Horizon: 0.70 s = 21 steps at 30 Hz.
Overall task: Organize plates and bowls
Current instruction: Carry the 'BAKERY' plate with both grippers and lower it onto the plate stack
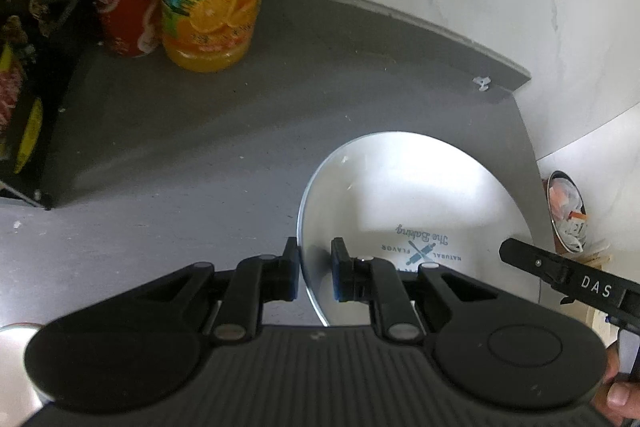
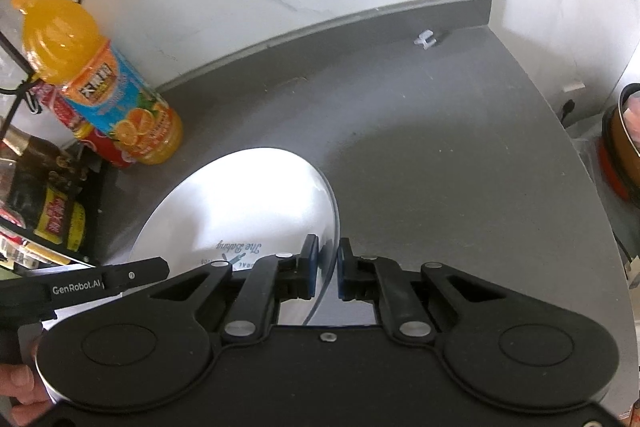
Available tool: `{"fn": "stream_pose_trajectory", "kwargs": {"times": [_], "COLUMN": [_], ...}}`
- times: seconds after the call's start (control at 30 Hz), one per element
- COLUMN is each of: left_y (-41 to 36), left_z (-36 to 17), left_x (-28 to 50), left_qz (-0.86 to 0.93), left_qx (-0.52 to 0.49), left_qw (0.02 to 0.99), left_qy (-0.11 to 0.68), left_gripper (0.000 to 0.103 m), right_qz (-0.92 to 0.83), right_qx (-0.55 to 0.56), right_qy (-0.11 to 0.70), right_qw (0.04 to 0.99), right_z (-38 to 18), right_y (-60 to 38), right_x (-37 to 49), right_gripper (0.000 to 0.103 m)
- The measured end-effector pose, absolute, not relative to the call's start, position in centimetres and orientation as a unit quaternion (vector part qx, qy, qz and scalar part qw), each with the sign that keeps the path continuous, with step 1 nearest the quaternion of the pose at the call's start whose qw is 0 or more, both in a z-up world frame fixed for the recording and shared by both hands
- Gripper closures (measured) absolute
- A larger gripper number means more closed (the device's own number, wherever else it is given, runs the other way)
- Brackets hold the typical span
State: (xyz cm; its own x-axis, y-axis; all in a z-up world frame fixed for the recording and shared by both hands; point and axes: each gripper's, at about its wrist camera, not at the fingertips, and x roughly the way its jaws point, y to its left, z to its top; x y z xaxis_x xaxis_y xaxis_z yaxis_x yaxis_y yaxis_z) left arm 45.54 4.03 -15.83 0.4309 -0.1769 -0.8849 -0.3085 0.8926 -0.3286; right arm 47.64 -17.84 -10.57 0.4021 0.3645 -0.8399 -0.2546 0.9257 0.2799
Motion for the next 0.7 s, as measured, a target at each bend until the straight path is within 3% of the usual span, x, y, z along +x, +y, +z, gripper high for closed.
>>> {"fn": "stream_pose_trajectory", "kwargs": {"times": [0.7], "left_y": [7.2], "left_z": [-12.0], "left_x": [37.4], "left_qz": [0.068], "left_qx": [-0.241], "left_qw": [0.831], "left_qy": [0.496], "left_gripper": [0.088], "right_qz": [0.235], "right_qx": [0.061], "right_qy": [0.487], "right_qw": [0.839], "right_z": [-7.1], "right_y": [-13.8], "right_x": [40.0], "right_gripper": [0.096]}}
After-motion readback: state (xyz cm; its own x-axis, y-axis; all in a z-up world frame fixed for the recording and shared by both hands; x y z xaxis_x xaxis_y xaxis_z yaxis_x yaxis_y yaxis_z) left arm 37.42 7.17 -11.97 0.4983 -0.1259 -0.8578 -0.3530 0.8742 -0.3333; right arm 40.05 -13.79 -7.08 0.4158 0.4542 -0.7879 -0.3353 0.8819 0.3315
